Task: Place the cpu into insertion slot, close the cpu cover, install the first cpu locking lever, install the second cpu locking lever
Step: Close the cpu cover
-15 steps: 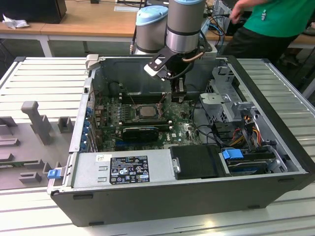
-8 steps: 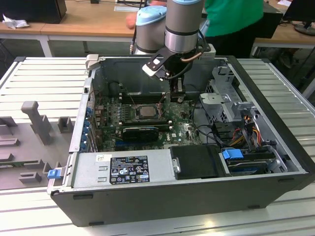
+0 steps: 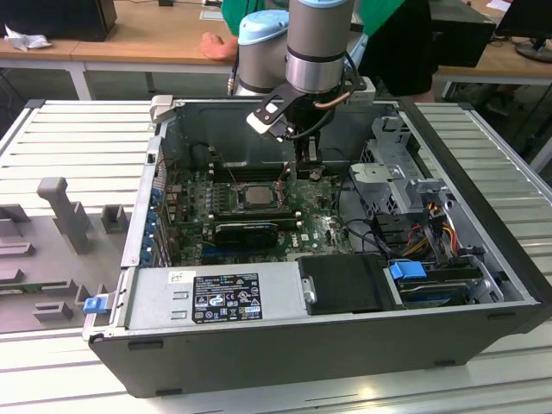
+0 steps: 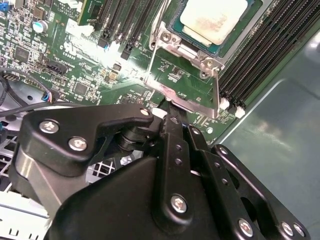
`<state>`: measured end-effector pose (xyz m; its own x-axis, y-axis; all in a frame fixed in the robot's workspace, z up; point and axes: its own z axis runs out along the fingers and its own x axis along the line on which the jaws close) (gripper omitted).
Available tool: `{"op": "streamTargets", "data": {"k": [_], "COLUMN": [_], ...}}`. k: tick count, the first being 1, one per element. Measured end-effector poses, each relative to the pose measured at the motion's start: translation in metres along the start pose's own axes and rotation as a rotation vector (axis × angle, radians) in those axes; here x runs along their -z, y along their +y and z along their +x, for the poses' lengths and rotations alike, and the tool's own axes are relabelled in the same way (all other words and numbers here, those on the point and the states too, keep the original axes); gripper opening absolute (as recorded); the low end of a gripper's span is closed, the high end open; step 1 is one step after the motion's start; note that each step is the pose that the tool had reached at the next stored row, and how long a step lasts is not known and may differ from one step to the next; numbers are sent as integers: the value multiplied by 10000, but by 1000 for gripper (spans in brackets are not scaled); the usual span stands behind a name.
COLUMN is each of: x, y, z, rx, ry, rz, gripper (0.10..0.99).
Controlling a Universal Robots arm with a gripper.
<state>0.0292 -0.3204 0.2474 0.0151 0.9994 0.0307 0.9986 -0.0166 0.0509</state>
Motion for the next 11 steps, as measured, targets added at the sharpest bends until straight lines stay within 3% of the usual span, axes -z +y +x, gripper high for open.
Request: {"op": "streamTargets", "data": {"k": [11], "x": [1], "y": [-29], "z": [0], "rx": [0], "ry": [1], "rz": [0], "gripper": [106]}}
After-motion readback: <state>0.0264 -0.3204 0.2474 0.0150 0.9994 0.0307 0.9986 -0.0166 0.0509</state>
